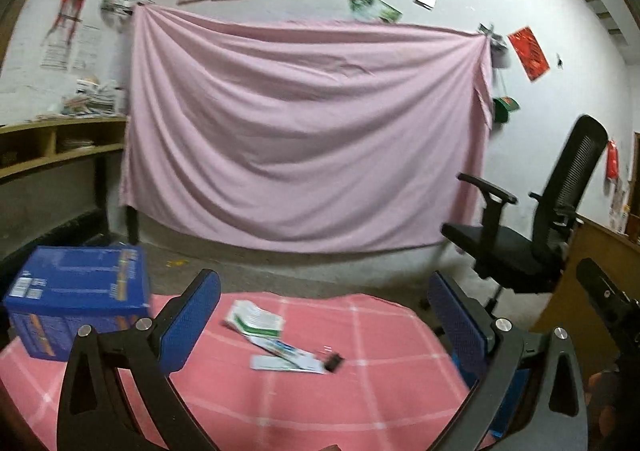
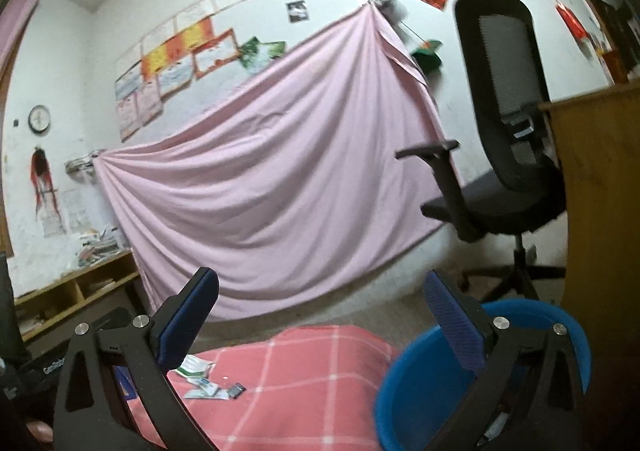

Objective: Collect trash
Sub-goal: 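Move both open tools back over the table, then grasp white-green paper box with left tool while right tool grasps black binder clip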

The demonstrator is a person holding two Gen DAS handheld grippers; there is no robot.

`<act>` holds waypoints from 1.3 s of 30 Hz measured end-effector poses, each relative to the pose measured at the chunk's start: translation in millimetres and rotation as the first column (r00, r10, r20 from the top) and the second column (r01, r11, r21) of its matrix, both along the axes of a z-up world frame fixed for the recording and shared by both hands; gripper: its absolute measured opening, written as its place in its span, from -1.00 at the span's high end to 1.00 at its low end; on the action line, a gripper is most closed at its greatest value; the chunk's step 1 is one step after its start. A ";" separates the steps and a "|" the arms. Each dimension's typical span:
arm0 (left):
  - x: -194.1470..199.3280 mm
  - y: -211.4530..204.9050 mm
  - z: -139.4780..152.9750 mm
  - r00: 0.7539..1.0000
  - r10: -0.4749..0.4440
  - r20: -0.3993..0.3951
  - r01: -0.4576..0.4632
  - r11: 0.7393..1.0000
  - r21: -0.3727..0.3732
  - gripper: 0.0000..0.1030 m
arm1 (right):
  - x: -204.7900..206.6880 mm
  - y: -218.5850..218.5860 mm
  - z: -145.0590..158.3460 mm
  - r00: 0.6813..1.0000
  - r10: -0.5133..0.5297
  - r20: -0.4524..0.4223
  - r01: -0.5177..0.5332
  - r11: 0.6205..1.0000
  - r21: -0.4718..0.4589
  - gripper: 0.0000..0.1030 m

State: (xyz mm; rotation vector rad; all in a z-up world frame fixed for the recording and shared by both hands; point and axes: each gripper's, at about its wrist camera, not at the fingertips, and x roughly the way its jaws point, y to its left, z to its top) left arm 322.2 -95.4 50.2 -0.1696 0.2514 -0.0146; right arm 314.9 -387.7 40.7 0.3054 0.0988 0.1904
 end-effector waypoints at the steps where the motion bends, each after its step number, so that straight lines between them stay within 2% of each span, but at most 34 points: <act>1: -1.5 5.9 -1.7 1.000 0.007 0.008 -0.007 1.000 0.001 -0.97 | -0.1 6.0 0.0 1.000 0.001 0.006 -0.001 1.000 -0.007 -1.00; 7: -14.3 37.4 -10.7 0.996 0.062 0.064 -0.063 0.998 0.020 -0.97 | 9.8 39.7 -2.3 1.000 0.012 -0.004 -0.012 1.000 -0.020 -1.00; 11: -17.2 54.3 -18.3 0.993 0.077 0.085 -0.080 0.996 0.033 -0.97 | 13.0 62.8 -7.4 0.999 0.033 -0.002 -0.033 0.997 -0.076 -1.00; 16: -15.8 63.0 -31.1 0.995 0.065 0.074 -0.073 0.991 0.114 -0.97 | 17.3 87.5 -16.4 1.000 0.030 -0.008 -0.031 0.986 -0.162 -1.00; 20: -12.5 64.5 -42.6 0.996 0.052 0.070 -0.063 0.985 0.164 -0.97 | 25.6 105.1 -22.9 0.997 0.066 -0.028 -0.071 0.972 -0.225 -1.00; 26: 9.3 63.3 -57.9 1.000 -0.005 -0.030 0.010 0.984 0.177 -0.97 | 30.6 117.9 -27.8 0.992 0.119 -0.033 -0.124 0.948 -0.292 -1.00; 30: 27.8 58.7 -64.9 0.991 -0.051 -0.125 0.073 0.982 0.174 -0.95 | 43.0 118.9 -31.3 0.985 0.138 -0.101 -0.163 0.937 -0.309 -1.00; 33: 38.3 54.5 -68.7 0.979 -0.092 -0.183 0.122 0.980 0.159 -0.77 | 58.6 117.1 -36.1 0.975 0.133 -0.178 -0.182 0.939 -0.293 -1.00; 34: 42.4 52.7 -70.4 0.972 -0.108 -0.207 0.142 0.978 0.154 -0.60 | 63.5 117.5 -38.2 0.970 0.130 -0.205 -0.187 0.939 -0.289 -1.00; 35: 46.2 51.0 -72.1 0.966 -0.122 -0.229 0.159 0.976 0.149 -0.51 | 69.4 117.7 -41.0 0.963 0.130 -0.236 -0.196 0.939 -0.283 -0.98; 39: 60.2 48.0 -78.6 0.939 -0.161 -0.305 0.205 0.971 0.120 -0.17 | 85.2 121.5 -51.0 0.931 0.143 -0.336 -0.241 0.932 -0.270 -0.63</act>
